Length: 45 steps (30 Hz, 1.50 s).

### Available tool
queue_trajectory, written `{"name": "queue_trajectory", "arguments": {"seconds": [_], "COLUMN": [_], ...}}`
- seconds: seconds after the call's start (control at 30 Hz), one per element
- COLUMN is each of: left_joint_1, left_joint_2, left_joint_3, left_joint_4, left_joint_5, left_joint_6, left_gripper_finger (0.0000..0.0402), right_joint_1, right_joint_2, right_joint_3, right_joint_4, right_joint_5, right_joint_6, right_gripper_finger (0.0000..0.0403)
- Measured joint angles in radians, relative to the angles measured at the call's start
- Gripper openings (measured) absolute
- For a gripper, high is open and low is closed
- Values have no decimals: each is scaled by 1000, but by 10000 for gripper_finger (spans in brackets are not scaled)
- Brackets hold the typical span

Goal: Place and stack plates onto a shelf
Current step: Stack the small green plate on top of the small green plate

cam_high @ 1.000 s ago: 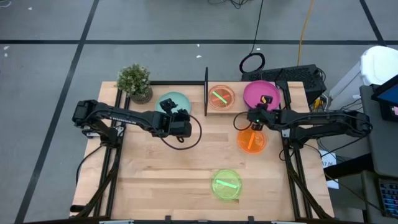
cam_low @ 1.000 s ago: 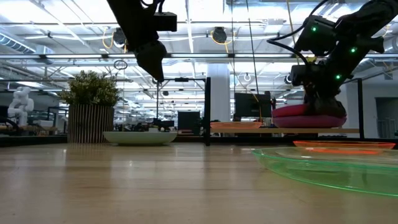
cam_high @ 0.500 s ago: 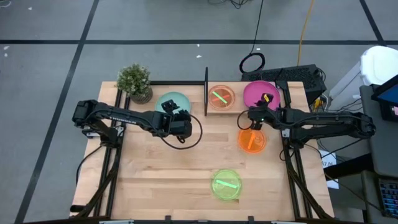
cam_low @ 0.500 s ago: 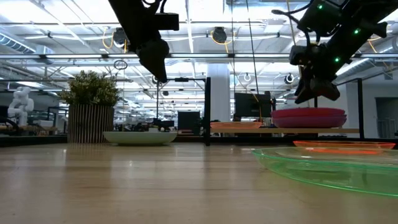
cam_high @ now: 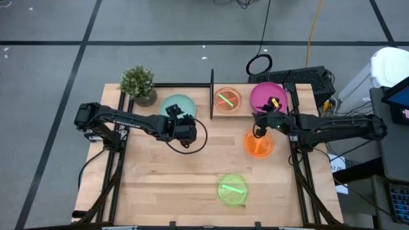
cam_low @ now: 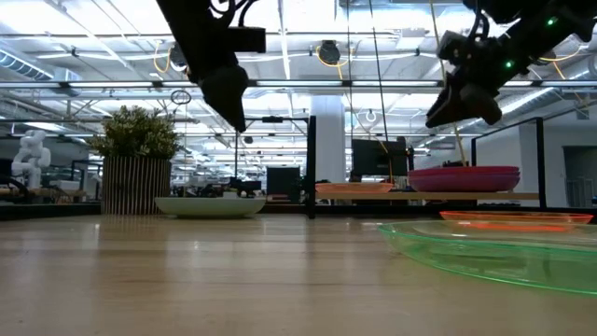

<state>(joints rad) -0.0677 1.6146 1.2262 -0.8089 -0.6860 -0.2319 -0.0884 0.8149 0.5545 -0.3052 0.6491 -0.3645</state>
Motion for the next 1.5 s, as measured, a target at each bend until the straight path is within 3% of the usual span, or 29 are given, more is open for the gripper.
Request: {"name": "queue_trajectory", "arguments": {"seconds": [0.17,0.4,0.9,1.33,1.5], "left_joint_1": [0,-5,-127,-220,-285], "left_joint_2": [0,0,0,0,4], "left_joint_3": [-15,-15,-15,-15,-16], "left_joint_4": [2,27,192,274,348], "left_joint_5": [15,91,147,147,170], "left_joint_6": [-6,-10,83,93,195], "left_gripper_finger": [360,360,360,360,360], "right_joint_1": [40,73,91,92,92], "right_joint_2": [-6,-6,-6,-5,-5], "right_joint_3": [0,0,0,0,0], "right_joint_4": [32,55,54,54,53], "right_joint_5": [-3,-131,-152,-299,-318], "right_joint_6": [-15,-18,-14,213,284], "right_gripper_finger": [148,148,148,148,148]}}
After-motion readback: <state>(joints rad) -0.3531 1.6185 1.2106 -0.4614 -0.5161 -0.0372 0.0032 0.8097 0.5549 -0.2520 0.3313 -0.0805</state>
